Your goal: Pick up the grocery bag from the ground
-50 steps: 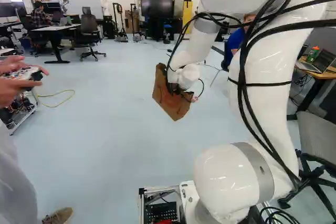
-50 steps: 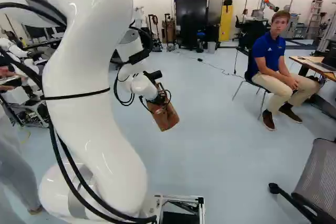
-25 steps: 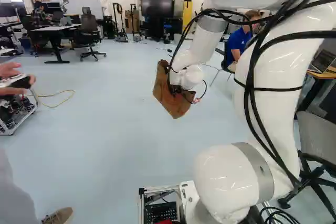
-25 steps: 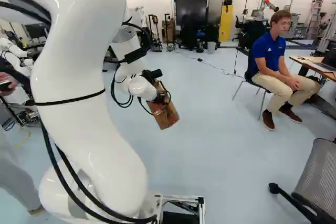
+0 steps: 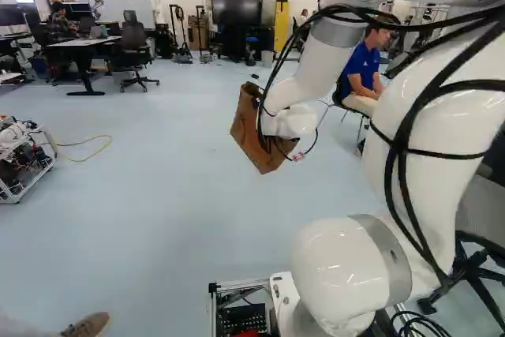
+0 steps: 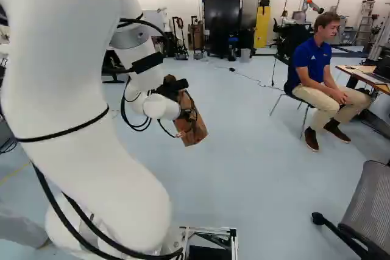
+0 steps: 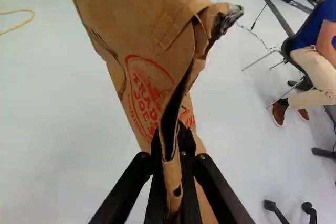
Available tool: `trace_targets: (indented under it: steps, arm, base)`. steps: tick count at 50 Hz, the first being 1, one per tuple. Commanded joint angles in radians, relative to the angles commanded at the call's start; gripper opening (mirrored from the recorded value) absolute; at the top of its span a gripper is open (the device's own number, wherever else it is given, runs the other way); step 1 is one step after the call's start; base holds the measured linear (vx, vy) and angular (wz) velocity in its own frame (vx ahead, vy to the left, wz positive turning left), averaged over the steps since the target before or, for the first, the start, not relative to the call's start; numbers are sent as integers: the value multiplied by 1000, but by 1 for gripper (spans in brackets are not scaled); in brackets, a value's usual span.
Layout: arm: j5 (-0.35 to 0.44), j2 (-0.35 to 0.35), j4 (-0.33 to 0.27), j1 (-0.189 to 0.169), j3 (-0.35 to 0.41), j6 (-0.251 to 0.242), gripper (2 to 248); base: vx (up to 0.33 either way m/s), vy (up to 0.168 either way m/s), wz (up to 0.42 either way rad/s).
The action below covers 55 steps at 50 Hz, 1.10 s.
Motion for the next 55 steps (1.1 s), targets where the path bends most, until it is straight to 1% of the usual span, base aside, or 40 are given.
trace_targets:
  steps: [13,28,42,55]
  arm:
    - [89,106,-36,-7,105,86,24]
    - [170,202,-69,-13,200,164,24]
    - [228,271,-93,-18,268,220,24]
    - [265,315,-108,-21,311,256,24]
  base:
    - [0,0,0]
    - [0,0,0]
    - [0,0,0]
    - [0,0,0]
